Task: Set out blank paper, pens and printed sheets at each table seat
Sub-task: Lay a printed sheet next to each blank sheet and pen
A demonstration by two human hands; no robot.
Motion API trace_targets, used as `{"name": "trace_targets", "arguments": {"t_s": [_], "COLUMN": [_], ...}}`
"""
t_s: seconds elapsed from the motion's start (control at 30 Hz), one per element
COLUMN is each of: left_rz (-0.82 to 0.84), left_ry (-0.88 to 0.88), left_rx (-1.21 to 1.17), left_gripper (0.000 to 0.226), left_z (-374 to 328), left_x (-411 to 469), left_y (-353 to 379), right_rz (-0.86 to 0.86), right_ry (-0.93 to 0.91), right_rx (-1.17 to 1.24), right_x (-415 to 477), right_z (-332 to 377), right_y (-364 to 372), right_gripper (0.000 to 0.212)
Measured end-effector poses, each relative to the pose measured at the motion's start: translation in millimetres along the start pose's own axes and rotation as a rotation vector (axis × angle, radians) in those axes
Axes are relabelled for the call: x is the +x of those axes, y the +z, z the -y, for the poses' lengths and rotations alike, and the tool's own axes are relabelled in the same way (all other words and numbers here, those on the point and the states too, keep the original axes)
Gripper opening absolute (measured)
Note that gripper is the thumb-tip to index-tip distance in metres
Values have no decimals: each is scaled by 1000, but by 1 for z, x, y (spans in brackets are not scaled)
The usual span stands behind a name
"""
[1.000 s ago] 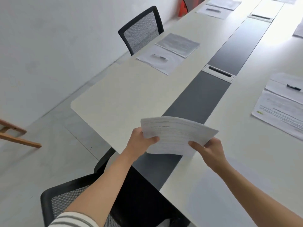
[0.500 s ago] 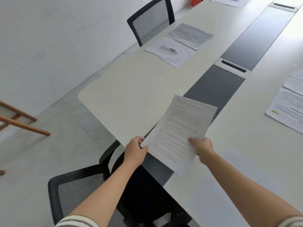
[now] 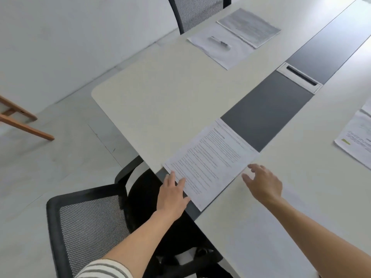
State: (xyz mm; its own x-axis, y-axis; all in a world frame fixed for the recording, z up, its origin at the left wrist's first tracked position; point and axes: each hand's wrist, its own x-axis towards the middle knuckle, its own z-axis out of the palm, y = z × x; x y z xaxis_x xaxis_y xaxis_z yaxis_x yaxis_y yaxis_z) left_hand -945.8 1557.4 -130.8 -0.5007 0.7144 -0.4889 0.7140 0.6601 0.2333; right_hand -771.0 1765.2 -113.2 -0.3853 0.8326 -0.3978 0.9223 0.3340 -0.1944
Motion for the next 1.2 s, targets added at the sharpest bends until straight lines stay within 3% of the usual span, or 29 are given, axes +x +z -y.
{"name": "trace_targets", "arguments": {"t_s": [0.13, 0.47, 0.77, 0.97, 1.2], "left_rz": [8, -32, 0, -44, 124], "left_ry": [-14, -58, -47, 196, 527], "left_rx": [35, -34, -1, -9, 86], "left_gripper": [73, 68, 68, 45, 48], "left_z": [-3, 26, 25, -8, -52], "left_x": [5, 47, 45, -11, -73], "left_y": [8, -17, -31, -31, 15], "right_rz": [161, 138, 135, -86, -169], "right_ry": [-203, -216, -189, -16, 323], "right_rx": [-178, -148, -50, 193, 295], "right_x": [20, 51, 41, -33, -163], "right_z": [1, 47, 45, -16, -119], "right_y": [15, 20, 13, 0, 38], "right_gripper": [72, 67, 69, 56, 52]}}
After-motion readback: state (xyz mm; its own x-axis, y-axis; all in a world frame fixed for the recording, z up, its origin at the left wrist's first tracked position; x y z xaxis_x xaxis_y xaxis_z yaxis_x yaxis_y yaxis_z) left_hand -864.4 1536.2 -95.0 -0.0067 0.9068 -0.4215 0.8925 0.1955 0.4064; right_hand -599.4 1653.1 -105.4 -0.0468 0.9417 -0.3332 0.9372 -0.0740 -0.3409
